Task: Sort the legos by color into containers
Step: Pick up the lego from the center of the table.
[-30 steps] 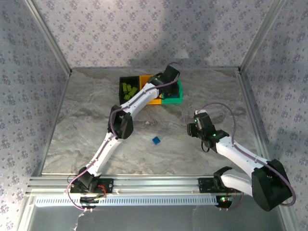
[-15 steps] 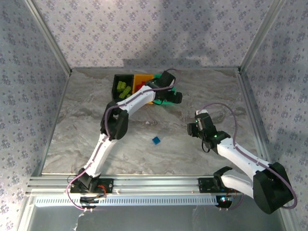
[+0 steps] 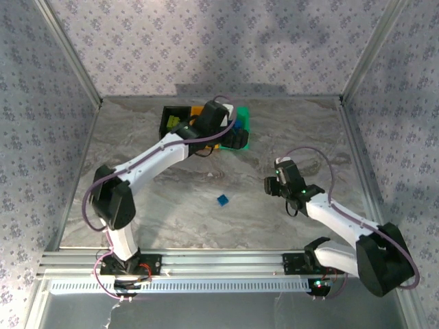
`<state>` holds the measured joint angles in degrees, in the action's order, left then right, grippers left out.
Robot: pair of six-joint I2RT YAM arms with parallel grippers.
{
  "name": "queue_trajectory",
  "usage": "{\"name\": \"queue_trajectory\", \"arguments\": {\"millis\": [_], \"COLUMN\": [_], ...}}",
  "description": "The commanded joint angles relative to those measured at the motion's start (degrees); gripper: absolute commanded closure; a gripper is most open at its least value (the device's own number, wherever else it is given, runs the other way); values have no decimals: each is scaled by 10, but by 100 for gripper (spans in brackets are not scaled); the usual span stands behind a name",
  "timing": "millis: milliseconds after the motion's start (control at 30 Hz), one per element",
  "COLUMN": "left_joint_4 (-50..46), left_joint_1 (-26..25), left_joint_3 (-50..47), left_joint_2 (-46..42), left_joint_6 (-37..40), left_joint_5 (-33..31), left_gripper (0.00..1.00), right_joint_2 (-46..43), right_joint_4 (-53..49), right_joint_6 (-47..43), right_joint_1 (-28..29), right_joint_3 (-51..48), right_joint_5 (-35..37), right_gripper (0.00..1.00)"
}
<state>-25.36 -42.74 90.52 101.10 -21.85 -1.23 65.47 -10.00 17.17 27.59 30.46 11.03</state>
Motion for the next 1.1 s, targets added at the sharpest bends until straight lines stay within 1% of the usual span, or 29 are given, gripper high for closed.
{"name": "queue_trajectory", "arguments": {"millis": [0,233,367,500,600,733,833,967,1067], "left_joint_4": [20,42,72,104,108,135,157,184,184], "left_joint_1": [13,50,86,130,168,199,206,208,213], "left_joint_3": [-68,-218,-310,-395,-435,-481,-503,-523,-524], "left_joint_2": [-48,-131,-197,-250,-265,-273,-274,-270,-269], "left_joint_6": [8,6,1,6,4,15,17,15,13], "left_joint_5": [-25,-30,-37,-38,-41,-33,-28,-26,-18], "left_gripper": [0,0,0,0,0,0,0,0,0], "right_joint_2": [30,113,163,194,211,232,248,268,276], "right_joint_4": [-15,-28,-62,-100,-119,-141,-158,-193,-209], "right_joint_6": [3,40,42,38,39,44,47,48,53], "right_joint_1": [38,128,169,202,217,237,250,278,295], "right_joint_3": [39,102,151,200,226,253,277,314,332], "right_joint_5": [-10,-21,-1,23,28,39,37,57,62], "right_gripper": [39,39,39,39,39,39,39,39,39]}}
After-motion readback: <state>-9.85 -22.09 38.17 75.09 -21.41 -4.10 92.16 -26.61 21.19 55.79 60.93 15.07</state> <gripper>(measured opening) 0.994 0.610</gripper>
